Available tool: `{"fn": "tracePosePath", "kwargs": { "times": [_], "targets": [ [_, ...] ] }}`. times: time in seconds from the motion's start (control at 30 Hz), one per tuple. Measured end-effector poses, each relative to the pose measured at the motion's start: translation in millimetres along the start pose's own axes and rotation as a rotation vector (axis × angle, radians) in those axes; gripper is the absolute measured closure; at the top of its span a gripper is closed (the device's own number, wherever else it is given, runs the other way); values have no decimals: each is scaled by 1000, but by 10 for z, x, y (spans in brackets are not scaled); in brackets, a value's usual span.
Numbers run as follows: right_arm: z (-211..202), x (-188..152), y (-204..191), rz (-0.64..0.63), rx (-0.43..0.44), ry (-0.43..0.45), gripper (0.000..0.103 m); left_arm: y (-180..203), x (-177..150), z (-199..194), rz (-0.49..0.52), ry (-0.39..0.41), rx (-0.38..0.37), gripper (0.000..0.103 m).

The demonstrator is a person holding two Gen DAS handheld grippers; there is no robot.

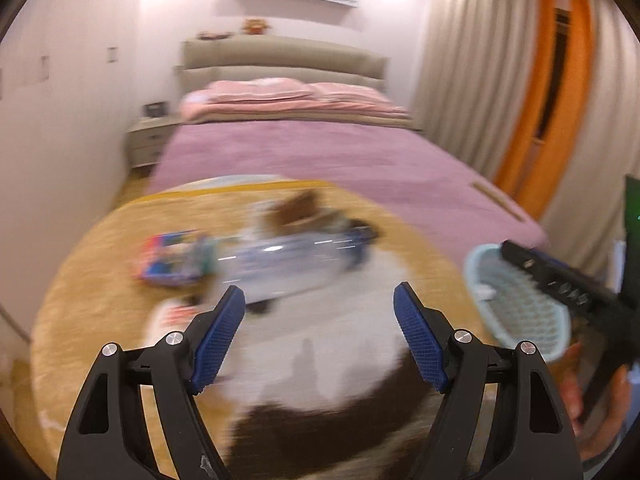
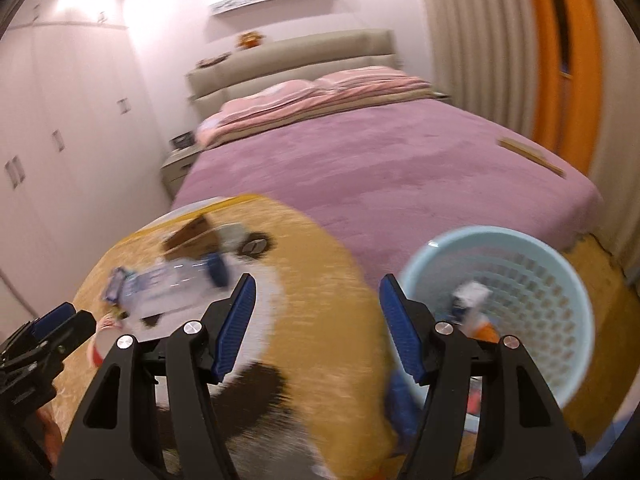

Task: Collect trash
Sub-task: 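Grasp the clear plastic bottle with the right tool while the left tool grasps the red-white paper cup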

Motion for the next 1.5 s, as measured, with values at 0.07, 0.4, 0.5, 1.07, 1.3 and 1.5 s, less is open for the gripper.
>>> {"fn": "tracePosePath", "kwargs": {
  "times": [0.07, 0.4, 0.5, 1.07, 1.3, 1.5],
  "targets": [
    [125, 40, -149, -23, 43, -9, 42, -207, -3, 22, -16, -3, 51, 28],
    [848, 335, -838, -144, 196, -102, 43, -789, -234, 322, -27, -108, 184, 28],
    [1004, 364, -977, -175, 221, -120, 49, -851, -295, 338, -24, -121, 189, 30],
    [1422, 254, -1158, -191, 333, -312, 50, -1301, -538, 121, -62, -189, 153, 43],
    [1067, -45, -1239, -226, 399, -335, 50, -1582, -547, -26, -110, -186, 142, 42],
    [765, -213, -1435, -254, 503, -340, 50, -1530, -524, -52, -155, -197, 13, 24]
  ]
}}
Point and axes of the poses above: each gripper's, at about its wrist camera, not at the fingertips, and z roughly the way its jaws point, y to its right, x to its top, the point moved 4 cm from there along z, roughly the way its jaws point, and after that the axes turned 8 degrees about -z, right-handed, at the moved point
